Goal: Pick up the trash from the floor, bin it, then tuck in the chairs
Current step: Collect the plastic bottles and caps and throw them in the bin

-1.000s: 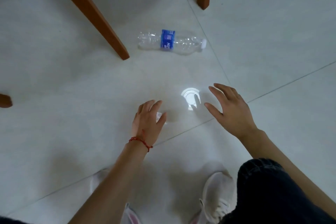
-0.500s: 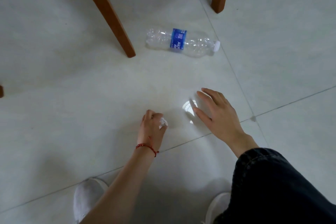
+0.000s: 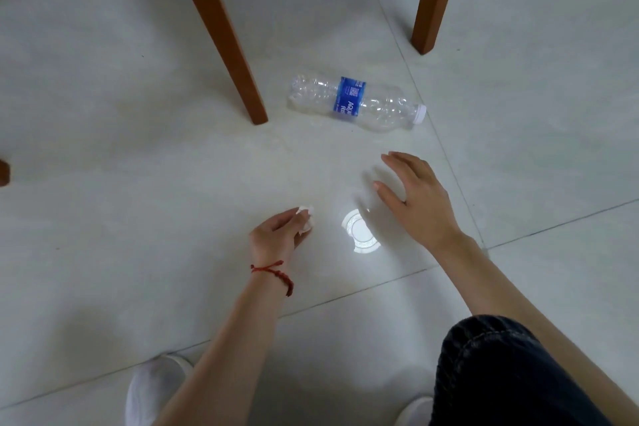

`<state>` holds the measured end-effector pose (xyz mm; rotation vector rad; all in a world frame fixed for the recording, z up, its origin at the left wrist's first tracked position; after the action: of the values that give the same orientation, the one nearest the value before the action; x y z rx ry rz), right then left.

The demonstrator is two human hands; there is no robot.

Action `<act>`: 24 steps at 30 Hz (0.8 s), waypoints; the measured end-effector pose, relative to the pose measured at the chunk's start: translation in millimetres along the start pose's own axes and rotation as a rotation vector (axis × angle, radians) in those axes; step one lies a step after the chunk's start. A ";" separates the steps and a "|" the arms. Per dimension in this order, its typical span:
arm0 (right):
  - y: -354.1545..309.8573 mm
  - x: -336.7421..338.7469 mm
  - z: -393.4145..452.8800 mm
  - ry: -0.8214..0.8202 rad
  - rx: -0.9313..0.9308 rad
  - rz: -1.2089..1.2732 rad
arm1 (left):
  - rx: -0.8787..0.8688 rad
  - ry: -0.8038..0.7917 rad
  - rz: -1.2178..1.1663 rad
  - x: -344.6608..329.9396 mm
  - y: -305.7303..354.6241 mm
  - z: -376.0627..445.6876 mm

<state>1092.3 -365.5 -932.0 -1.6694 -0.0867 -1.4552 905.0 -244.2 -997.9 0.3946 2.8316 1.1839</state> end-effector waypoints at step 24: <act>14.0 -31.0 135.8 -0.116 -0.097 -0.155 | 0.034 0.064 -0.079 -16.2 29.6 18.0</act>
<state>1194.1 -271.8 -953.3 -1.8606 -0.2171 -1.4968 929.6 -215.8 -990.7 0.2487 2.8954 1.1552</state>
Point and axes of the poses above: each hand's wrist, its own z-axis towards the middle knuckle, its own x-axis out of the back of the hand, y = z × x, the point moved 8 cm from there along z, towards the middle knuckle, and after that the axes turned 9 degrees about y, right-handed, at the moved point
